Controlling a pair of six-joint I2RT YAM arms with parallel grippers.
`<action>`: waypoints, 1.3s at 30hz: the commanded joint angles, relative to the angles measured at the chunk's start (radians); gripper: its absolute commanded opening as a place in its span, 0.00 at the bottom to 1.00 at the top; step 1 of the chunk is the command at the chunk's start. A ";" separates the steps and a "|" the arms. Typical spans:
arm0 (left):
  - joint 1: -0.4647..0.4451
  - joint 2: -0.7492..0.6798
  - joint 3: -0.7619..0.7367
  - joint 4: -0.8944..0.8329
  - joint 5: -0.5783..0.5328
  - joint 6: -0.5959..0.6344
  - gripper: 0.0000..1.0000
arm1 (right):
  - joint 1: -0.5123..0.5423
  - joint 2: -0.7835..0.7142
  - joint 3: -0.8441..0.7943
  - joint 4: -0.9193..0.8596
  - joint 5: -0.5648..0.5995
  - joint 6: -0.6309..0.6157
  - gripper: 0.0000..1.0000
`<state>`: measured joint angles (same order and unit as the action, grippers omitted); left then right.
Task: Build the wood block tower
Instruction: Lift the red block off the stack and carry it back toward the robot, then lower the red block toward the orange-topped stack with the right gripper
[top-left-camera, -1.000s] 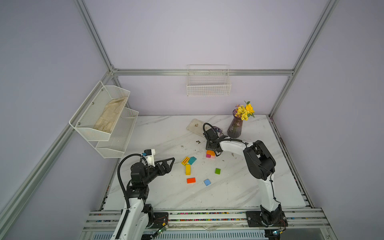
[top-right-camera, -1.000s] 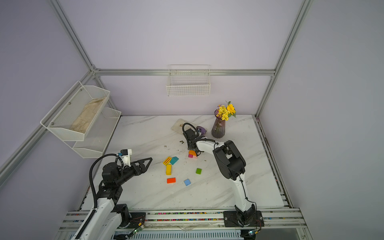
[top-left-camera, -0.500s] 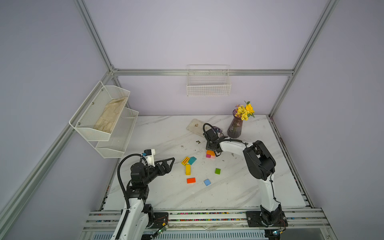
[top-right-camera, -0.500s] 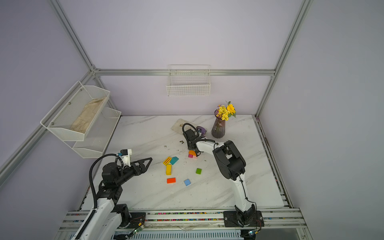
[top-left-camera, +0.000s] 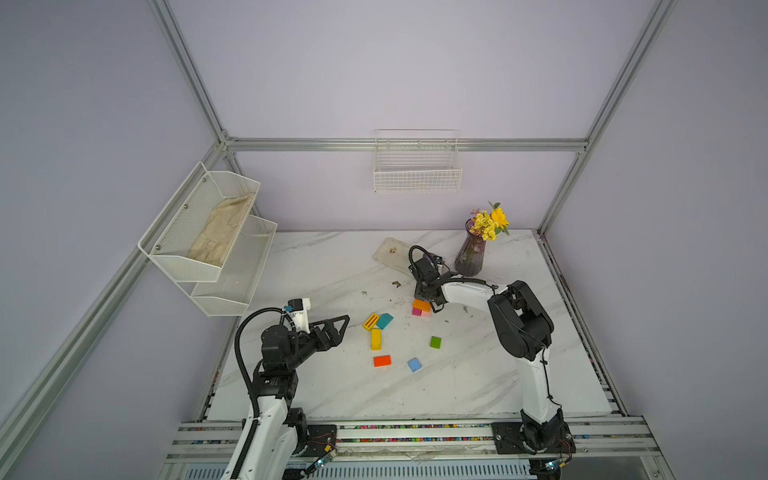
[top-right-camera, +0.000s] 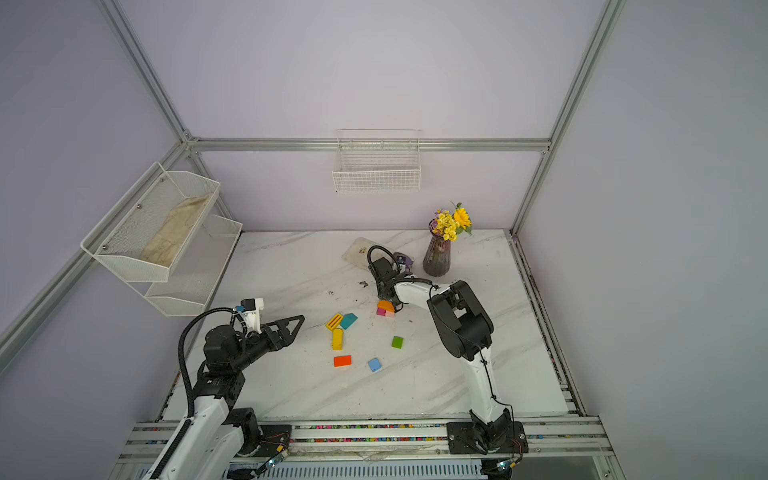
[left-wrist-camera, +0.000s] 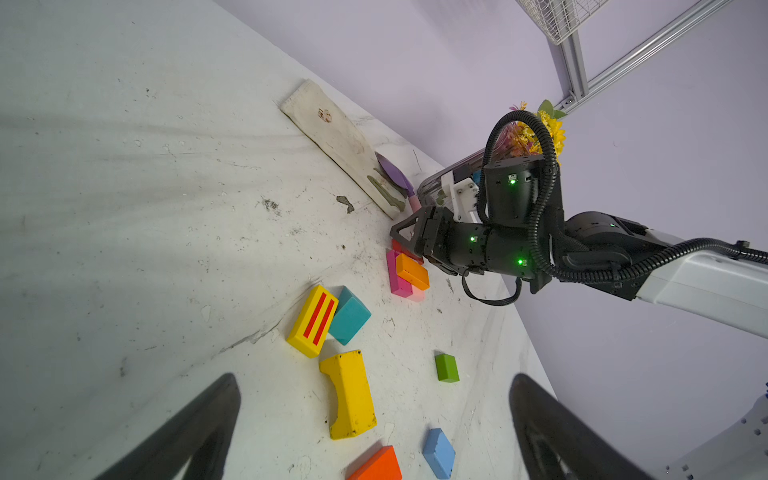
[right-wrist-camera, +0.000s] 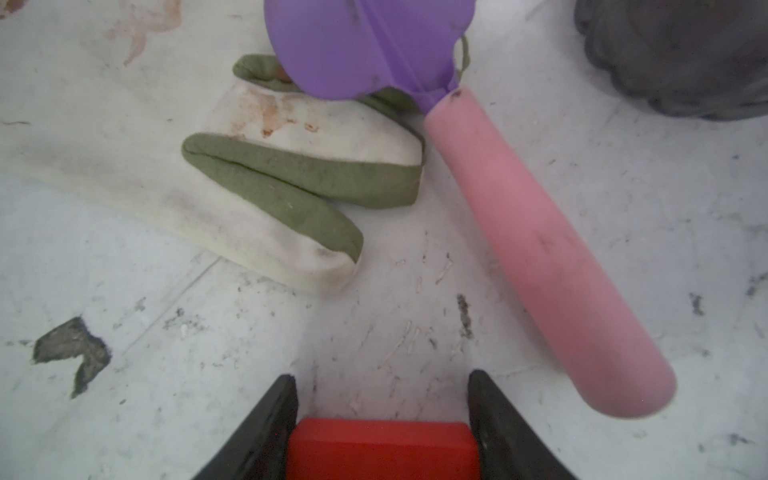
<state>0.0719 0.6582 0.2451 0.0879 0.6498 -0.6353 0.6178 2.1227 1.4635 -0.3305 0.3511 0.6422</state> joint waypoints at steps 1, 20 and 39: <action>0.008 -0.008 -0.015 0.024 0.001 0.006 1.00 | -0.012 -0.070 -0.009 -0.058 0.034 -0.001 0.55; 0.008 -0.020 -0.018 0.022 0.008 0.004 1.00 | 0.135 -0.472 -0.365 0.029 0.093 0.092 0.50; 0.008 -0.038 -0.023 0.017 0.013 0.002 1.00 | 0.291 -0.242 -0.276 0.116 0.095 0.213 0.49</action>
<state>0.0719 0.6285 0.2451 0.0872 0.6506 -0.6357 0.9131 1.8542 1.1484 -0.2165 0.4297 0.8291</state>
